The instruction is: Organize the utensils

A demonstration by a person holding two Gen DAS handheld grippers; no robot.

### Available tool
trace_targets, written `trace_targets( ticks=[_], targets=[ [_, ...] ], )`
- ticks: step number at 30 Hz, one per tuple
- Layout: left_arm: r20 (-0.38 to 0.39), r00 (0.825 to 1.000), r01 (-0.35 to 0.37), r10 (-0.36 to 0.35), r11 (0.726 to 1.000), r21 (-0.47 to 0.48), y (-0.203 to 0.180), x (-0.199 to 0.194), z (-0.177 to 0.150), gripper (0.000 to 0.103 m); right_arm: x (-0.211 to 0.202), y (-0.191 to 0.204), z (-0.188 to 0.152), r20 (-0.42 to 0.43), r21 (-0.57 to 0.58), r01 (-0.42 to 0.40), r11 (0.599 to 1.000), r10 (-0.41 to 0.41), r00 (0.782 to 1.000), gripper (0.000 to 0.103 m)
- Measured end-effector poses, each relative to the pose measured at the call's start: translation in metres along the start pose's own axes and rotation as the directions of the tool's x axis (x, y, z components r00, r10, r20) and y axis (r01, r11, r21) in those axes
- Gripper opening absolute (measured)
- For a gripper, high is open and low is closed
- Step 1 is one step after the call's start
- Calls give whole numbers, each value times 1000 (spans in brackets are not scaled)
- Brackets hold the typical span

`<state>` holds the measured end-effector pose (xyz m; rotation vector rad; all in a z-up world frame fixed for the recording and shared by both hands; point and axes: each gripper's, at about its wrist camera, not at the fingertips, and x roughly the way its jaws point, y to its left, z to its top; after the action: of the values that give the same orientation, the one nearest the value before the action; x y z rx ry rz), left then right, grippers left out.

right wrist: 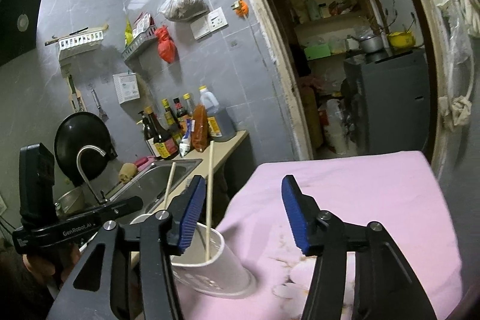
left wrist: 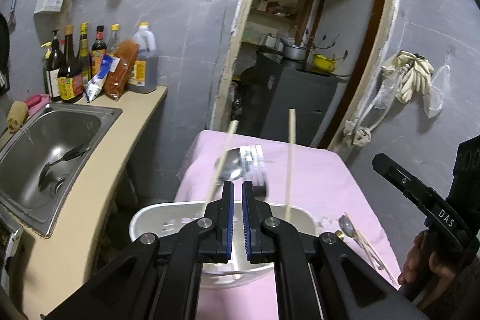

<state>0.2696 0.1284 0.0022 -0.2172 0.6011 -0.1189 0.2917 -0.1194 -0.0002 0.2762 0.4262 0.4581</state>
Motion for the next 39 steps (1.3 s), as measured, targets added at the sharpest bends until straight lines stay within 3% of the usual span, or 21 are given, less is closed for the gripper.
trace_targets(
  ticks=[2, 4, 6, 7, 11, 16, 21, 24, 29, 35, 39],
  targets=[
    [4, 1000, 13, -13, 1000, 5, -10, -2, 0, 8, -10, -7, 2, 4, 0, 14, 1000, -14, 1000, 58],
    [8, 1000, 26, -26, 1000, 10, -22, -5, -1, 17, -21, -16, 3, 7, 1, 29, 1000, -29, 1000, 62],
    [23, 999, 31, -31, 999, 13, -32, -8, -3, 46, -32, -26, 4, 7, 2, 47, 999, -47, 999, 65],
    [43, 999, 29, -29, 999, 17, -39, -12, -4, 52, -38, -31, 4, 8, 3, 55, 998, -55, 998, 67],
    [55, 998, 34, -37, 998, 46, -64, -17, -11, 57, -60, -50, 4, 19, 2, 91, 996, -91, 996, 76],
    [58, 997, 49, -53, 997, 64, -96, -22, -25, 76, -86, -71, 5, 40, -20, 143, 990, -142, 989, 96],
    [80, 996, 23, -30, 996, 87, -124, -29, -43, 95, -109, -87, 2, 68, -70, 178, 982, -173, 983, 101],
    [100, 995, -2, -7, 996, 88, -136, -33, -56, 99, -119, -95, -1, 71, -97, 193, 976, -186, 980, 101],
    [64, 998, -21, 15, 996, 90, -148, -29, -79, 99, -129, -110, -9, 47, -109, 203, 973, -199, 979, 101],
    [-36, 999, -34, 38, 994, 107, -154, -16, -110, 99, -123, -131, -30, -29, -89, 200, 976, -204, 979, 101],
    [-138, 989, -35, 50, 993, 112, -152, 0, -130, 99, -111, -142, -48, -99, -70, 189, 979, -196, 976, 101]
  ],
)
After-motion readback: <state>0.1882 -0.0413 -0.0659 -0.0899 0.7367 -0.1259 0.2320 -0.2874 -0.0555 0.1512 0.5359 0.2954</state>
